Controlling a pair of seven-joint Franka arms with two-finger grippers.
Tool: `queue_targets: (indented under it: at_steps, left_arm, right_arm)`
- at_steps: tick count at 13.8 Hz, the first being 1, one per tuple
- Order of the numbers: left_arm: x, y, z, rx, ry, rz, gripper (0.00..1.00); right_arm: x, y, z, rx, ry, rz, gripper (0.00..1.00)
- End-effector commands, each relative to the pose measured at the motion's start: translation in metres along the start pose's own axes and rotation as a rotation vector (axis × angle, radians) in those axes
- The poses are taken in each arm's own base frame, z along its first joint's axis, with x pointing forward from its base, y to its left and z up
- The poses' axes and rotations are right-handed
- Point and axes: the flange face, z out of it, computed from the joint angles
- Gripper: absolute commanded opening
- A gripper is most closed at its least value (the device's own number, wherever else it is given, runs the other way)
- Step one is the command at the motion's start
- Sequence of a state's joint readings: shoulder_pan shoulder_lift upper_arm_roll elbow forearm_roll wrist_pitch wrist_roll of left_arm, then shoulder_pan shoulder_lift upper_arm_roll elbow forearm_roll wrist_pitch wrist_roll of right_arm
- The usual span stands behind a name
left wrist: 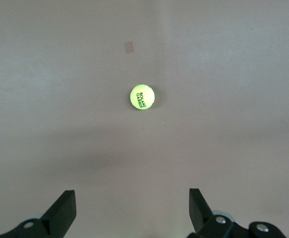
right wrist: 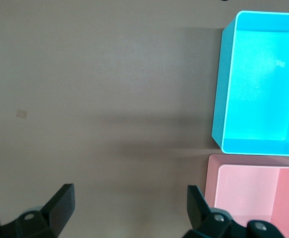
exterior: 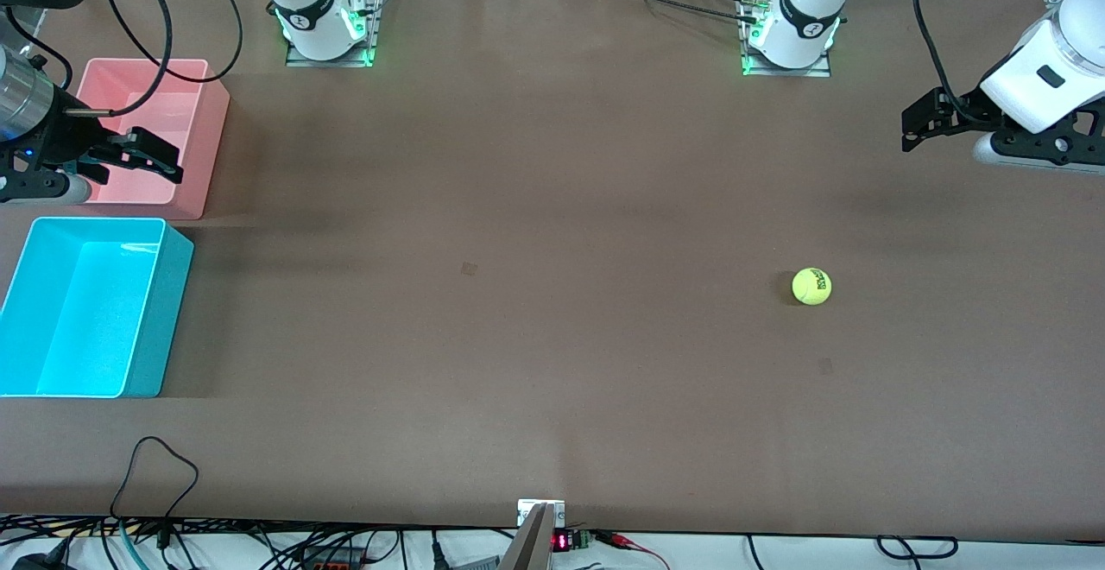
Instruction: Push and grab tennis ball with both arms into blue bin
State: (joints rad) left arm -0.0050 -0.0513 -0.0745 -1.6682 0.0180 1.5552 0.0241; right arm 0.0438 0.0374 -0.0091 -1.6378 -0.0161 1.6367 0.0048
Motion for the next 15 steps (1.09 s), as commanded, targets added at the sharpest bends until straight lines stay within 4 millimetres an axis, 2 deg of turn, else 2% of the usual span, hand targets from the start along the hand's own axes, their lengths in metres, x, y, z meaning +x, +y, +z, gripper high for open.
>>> queue_targets:
  at_steps: [1,7,12,14,15]
  left_arm:
    - [0.006,0.001,-0.005,-0.004,0.002,-0.012,1.0]
    - [0.007,-0.007,-0.003,-0.007,0.0,-0.031,1.0]
    - [0.004,-0.004,0.0,-0.017,-0.033,-0.023,1.0]
    - [0.007,-0.004,0.002,-0.018,-0.038,-0.025,1.0]
    - [0.014,-0.005,0.01,-0.013,-0.051,-0.023,1.0]
  right_arm:
    - [-0.004,0.0,-0.001,-0.014,0.004,0.004,1.0]
    - [0.001,0.001,0.004,-0.014,0.003,-0.008,1.0]
    - [0.007,0.0,0.0,-0.016,0.009,-0.013,1.0]
    - [0.009,0.004,0.002,-0.022,0.005,-0.007,1.0]
    - [0.009,0.004,0.004,-0.022,0.0,-0.005,1.0]
